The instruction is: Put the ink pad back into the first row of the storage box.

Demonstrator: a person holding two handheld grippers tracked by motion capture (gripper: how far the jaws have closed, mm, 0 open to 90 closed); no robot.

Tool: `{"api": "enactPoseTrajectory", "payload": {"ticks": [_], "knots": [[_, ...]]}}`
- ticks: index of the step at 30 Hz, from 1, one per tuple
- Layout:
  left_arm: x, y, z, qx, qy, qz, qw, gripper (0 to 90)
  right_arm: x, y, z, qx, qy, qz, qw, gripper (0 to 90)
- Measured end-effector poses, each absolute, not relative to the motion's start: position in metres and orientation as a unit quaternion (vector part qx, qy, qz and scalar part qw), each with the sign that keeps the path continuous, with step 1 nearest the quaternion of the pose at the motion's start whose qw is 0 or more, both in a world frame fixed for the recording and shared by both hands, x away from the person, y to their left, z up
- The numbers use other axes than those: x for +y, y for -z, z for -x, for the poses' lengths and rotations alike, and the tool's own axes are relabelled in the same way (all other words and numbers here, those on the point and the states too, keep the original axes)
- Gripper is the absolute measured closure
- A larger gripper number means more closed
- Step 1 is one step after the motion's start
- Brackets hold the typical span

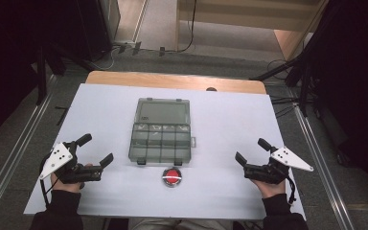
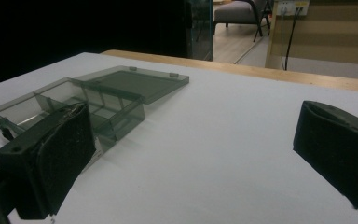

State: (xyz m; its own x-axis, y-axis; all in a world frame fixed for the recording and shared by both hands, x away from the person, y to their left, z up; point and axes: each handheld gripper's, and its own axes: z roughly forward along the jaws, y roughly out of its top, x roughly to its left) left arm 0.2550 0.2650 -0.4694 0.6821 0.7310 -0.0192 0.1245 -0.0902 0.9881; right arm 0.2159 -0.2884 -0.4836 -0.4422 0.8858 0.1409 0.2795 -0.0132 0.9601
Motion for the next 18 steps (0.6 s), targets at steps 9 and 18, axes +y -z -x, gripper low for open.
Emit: {"api": "enactPoseTrajectory", "payload": {"ticks": [9,18], "knots": [[0.266,0.469,-0.255,0.314,-0.253,-0.69,0.601,0.0,-0.276,0.484,-0.216,0.67,-0.543,-0.433,0.265,0.0],[0.266,0.469,-0.255,0.315,-0.253,-0.691,0.6,0.0,-0.266,0.486,-0.216,0.696,-0.527,-0.418,0.249,0.0]]}}
